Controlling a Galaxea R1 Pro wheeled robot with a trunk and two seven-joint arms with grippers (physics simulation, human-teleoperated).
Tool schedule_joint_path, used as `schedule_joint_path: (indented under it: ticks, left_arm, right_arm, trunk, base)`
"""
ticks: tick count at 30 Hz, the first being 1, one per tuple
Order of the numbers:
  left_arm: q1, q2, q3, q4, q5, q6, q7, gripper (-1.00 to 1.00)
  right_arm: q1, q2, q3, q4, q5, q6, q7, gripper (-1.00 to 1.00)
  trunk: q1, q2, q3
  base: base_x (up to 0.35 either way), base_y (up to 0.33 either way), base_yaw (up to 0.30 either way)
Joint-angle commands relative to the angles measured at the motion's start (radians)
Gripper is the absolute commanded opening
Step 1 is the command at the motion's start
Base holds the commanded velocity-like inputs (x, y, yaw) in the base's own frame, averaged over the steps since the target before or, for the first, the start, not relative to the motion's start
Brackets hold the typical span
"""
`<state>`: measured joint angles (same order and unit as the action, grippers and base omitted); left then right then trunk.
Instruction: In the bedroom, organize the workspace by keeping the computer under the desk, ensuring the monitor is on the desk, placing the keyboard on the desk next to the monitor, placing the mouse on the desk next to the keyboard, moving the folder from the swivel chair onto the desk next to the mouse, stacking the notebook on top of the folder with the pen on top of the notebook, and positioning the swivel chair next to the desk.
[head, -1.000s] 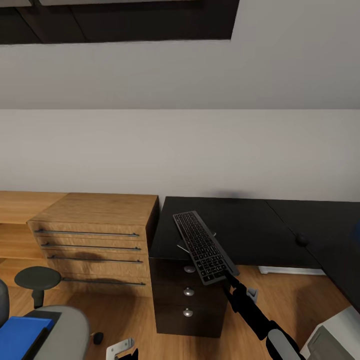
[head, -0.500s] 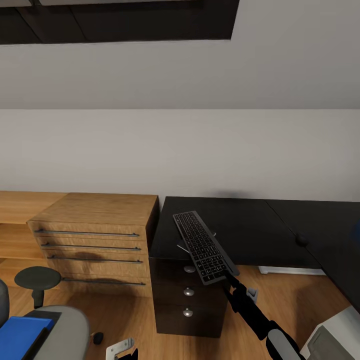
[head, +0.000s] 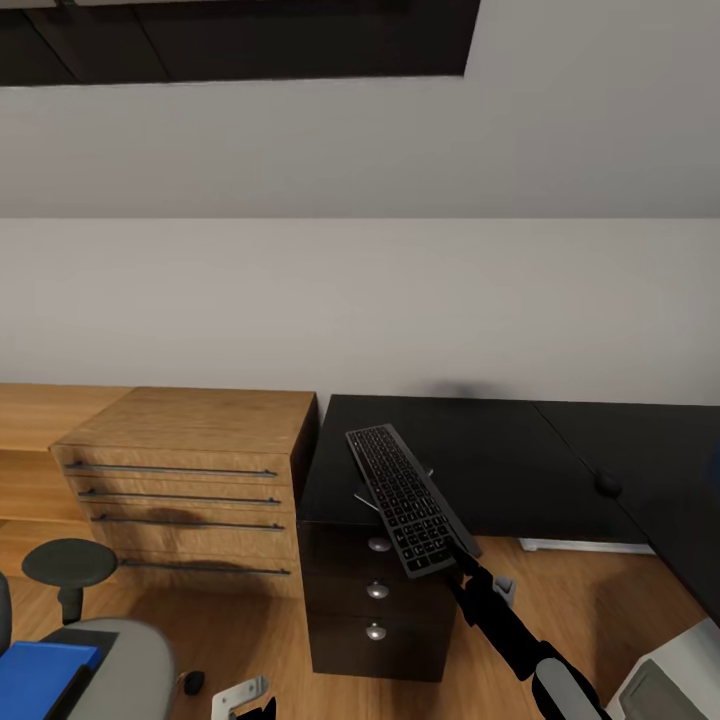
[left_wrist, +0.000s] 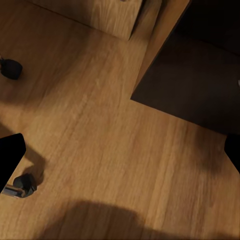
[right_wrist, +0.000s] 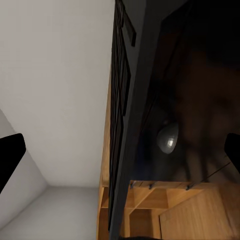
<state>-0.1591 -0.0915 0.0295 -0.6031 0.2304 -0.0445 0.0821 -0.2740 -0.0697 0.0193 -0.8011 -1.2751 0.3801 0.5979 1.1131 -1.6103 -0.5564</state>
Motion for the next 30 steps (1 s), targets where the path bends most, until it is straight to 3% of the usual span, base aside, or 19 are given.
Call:
schedule_joint_path:
  ticks: [1,30]
  left_arm:
    - [0.0,-0.001,0.001,0.0,0.007,-0.003,0.001,1.0]
    - [0.0,-0.001,0.001,0.0,0.009,-0.003,0.001,1.0]
  right_arm:
    - [-0.001,-0.001,0.002,0.0,-0.01,0.006,0.0,1.0]
    - [-0.001,-0.001,0.0,0.0,-0.01,0.005,0.0,1.0]
  trunk:
    - [0.0,0.0,-0.001]
    - [0.0,0.0,-0.001]
  base:
    - [0.015,0.0,0.0]
    - [0.049,0.034,0.0]
